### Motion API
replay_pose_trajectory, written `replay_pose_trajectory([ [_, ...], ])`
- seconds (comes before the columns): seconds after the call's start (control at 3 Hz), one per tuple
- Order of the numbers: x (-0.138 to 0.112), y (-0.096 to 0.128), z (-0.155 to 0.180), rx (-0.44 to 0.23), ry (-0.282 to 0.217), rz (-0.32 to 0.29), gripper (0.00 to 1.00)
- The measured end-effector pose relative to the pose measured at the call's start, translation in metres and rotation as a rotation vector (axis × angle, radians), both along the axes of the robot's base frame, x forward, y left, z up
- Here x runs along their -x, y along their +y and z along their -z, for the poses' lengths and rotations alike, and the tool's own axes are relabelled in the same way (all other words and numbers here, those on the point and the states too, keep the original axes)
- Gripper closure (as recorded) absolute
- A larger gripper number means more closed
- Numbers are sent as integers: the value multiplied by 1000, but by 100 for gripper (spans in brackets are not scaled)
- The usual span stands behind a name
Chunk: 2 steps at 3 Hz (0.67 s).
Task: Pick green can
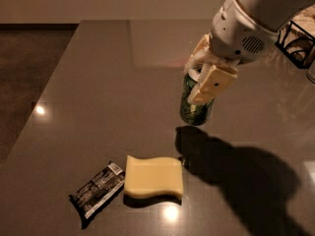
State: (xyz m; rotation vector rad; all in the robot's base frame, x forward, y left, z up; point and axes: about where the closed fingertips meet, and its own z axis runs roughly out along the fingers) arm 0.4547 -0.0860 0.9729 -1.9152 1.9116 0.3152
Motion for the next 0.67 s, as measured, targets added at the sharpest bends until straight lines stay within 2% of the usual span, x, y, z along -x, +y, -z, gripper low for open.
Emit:
replay_pose_trajectory([
  [0.33, 13, 12, -14, 2, -17, -45, 100],
  [0.67, 14, 13, -14, 3, -18, -47, 100],
])
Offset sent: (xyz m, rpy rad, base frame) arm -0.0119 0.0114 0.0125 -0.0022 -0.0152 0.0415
